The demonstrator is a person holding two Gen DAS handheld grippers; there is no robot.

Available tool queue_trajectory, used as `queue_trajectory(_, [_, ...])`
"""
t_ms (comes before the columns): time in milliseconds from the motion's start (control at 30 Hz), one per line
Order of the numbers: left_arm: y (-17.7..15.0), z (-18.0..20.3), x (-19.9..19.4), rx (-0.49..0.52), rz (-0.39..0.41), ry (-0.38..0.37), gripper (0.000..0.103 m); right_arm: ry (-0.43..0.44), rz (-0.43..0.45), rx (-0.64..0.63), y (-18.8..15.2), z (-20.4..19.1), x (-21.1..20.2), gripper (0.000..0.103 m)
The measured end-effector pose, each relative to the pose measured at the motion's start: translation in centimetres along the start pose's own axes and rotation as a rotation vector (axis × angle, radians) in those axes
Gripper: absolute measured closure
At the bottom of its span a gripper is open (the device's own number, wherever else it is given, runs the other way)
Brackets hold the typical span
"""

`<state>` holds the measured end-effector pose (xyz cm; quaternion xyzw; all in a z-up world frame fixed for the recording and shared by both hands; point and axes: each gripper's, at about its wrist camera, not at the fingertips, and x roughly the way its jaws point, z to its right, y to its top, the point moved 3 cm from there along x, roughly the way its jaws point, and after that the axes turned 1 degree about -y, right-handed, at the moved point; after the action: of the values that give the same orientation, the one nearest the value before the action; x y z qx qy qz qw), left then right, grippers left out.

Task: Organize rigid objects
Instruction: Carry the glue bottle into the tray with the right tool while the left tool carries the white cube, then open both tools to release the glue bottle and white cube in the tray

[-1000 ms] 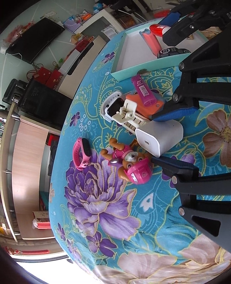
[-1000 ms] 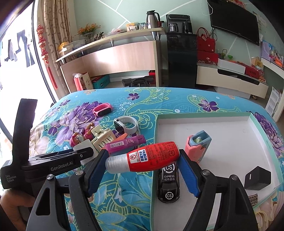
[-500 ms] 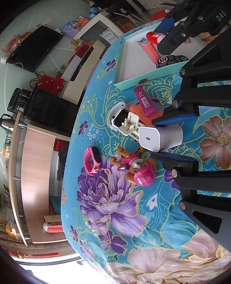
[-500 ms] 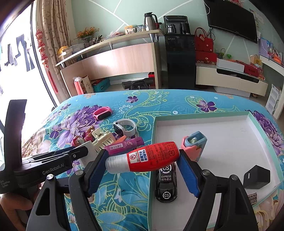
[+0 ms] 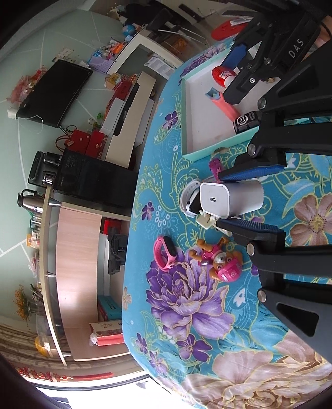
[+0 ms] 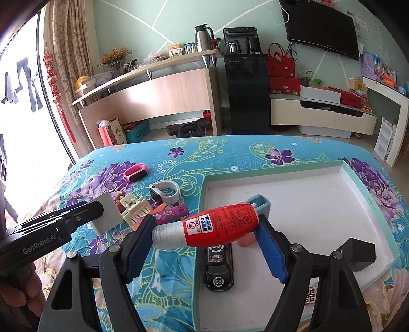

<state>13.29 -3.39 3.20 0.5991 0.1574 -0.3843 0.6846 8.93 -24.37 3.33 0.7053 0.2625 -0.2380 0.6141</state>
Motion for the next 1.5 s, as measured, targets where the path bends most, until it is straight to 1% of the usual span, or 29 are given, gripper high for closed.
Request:
queue_trajectory(200, [0.1, 3.8, -0.1, 0.079, 0.002, -0.054, 0.073, -0.057, 0.037, 0.087, 0.4, 4.1, -1.4, 0.024])
queue_trajectory(300, [0.0, 5.8, 0.2, 0.115, -0.01, -0.081, 0.073, -0.106, 0.038, 0.125, 0.2, 6.3, -1.7, 0.024])
queue_trajectory(467, [0.0, 9.3, 0.6, 0.178, -0.023, -0.129, 0.073, -0.153, 0.045, 0.189, -0.2, 9.6, -2.2, 0.024])
queue_trajectory(567, [-0.2, 11.8, 1.1, 0.225, -0.045, -0.168, 0.073, -0.18, 0.052, 0.211, -0.2, 10.8, -2.5, 0.024])
queue_trajectory(733, [-1.3, 15.1, 2.3, 0.292, -0.093, -0.203, 0.073, -0.225, 0.052, 0.219, -0.4, 12.0, -2.6, 0.024])
queue_trajectory(800, [-1.6, 16.1, 2.8, 0.309, -0.108, -0.208, 0.073, -0.23, 0.048, 0.222, -0.6, 12.3, -2.5, 0.024])
queue_trajectory(1033, [-2.3, 17.4, 4.9, 0.329, -0.142, -0.191, 0.073, -0.243, 0.016, 0.239, -1.2, 13.2, -1.6, 0.024])
queue_trajectory(1267, [-3.1, 17.1, 6.3, 0.323, -0.155, -0.167, 0.073, -0.252, -0.005, 0.253, -1.6, 13.7, -1.1, 0.024])
queue_trajectory(1500, [-3.2, 16.7, 6.7, 0.313, -0.16, -0.155, 0.073, -0.278, -0.034, 0.256, -1.9, 13.9, -0.7, 0.024])
